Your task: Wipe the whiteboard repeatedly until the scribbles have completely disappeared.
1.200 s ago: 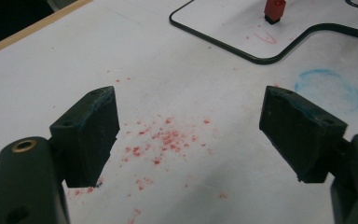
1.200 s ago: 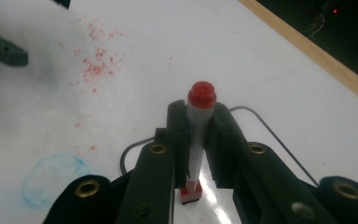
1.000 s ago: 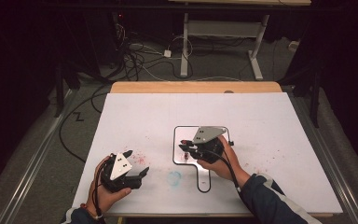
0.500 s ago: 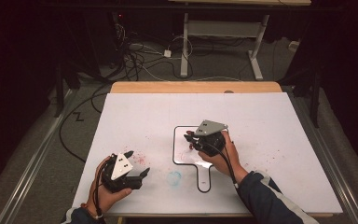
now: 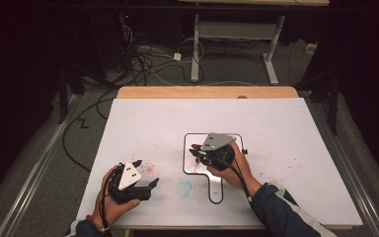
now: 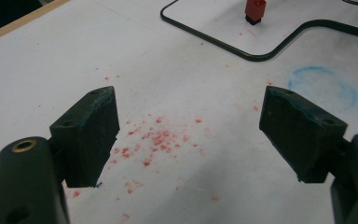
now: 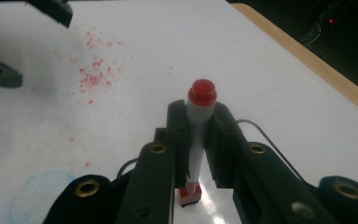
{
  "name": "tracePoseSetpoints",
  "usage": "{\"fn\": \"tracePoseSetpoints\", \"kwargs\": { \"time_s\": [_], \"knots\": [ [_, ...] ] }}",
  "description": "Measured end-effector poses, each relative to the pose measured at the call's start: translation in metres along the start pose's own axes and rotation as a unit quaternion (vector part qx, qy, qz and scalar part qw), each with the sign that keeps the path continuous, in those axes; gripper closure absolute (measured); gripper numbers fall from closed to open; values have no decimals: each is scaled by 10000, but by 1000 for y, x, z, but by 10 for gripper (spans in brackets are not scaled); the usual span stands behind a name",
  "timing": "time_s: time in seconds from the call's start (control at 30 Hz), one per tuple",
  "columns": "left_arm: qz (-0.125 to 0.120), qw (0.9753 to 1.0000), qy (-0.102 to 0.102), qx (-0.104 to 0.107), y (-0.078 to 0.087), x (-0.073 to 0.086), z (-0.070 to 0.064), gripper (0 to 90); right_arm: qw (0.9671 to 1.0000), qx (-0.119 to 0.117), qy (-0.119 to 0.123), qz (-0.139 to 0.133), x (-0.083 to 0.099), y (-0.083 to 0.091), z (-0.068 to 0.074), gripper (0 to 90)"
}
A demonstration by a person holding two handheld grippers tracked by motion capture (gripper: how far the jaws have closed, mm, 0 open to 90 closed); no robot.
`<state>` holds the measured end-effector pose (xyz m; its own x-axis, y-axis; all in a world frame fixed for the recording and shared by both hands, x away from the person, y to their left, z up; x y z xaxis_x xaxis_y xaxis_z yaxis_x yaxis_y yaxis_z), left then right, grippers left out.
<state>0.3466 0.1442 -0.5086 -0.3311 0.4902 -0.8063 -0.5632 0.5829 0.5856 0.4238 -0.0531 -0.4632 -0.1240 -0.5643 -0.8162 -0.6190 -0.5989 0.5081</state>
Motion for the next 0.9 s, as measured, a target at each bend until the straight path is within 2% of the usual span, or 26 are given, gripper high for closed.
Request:
{"fn": "tracePoseSetpoints", "kwargs": {
  "time_s": [0.07, 0.13, 0.23, 0.3, 0.37, 0.47, 0.5, 0.57, 0.6, 0.63, 0.67, 0.73, 0.8, 0.9],
  "knots": [
    [-9, 10000, -17, 9, 0, -1, -1, 190, 10000, -49, -68, -32, 0, -1, 0, 817],
    [-12, 10000, 1, 11, 0, -1, -1, 190, 9994, -316, -100, -55, -2, 2, 8, 817],
    [4, 10000, 17, 19, -1, 0, -1, 190, 9985, -538, -61, -92, -3, 3, 16, 817],
    [9, 10000, 8, 33, -1, 0, -1, 190, 9990, -423, -28, -122, -4, -1, 13, 817],
    [18, 10000, -1, 37, -1, 0, -2, 190, 9998, -179, 7, -98, -4, -5, 5, 817],
    [23, 10000, 13, 52, -1, 0, -2, 190, 9999, 104, -36, -54, -4, -11, -7, 817],
    [16, 10000, 17, 64, -2, 0, -2, 190, 9998, 134, -93, -69, -3, -12, -9, 818],
    [19, 10000, 28, 74, -2, 1, -2, 190, 9996, 131, -212, -105, -3, -13, -11, 817],
    [16, 10000, 30, 76, -2, 1, -2, 190, 9995, 46, -295, -125, -3, -13, -9, 817],
    [14, 10000, 31, 84, -2, 1, -2, 190, 9987, -166, -437, -179, -4, -12, -5, 817],
    [22, 10000, 29, 93, -2, 1, -2, 190, 9984, -273, -453, -209, -5, -12, -1, 817],
    [25, 9999, 19, 97, -3, 1, -3, 190, 9979, -440, -403, -255, -8, -12, 9, 817],
    [30, 9999, 9, 109, -3, 0, -3, 190, 9986, -418, -204, -261, -10, -14, 13, 817],
    [32, 9999, 6, 116, -3, 1, -3, 190, 9992, -299, -121, -240, -11, -17, 10, 817]
  ]
}}
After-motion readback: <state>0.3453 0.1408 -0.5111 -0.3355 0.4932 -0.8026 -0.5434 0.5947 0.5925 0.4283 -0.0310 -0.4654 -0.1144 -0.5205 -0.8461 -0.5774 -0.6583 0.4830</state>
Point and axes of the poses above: each handheld gripper's, and its own axes: y roughly backward along the jaws, x roughly out of its underside, z roughly to its left, the point moved 8 cm from there along -y, roughly forward along the jaws, and after that the axes turned 8 degrees about x, right-handed, at the moved point
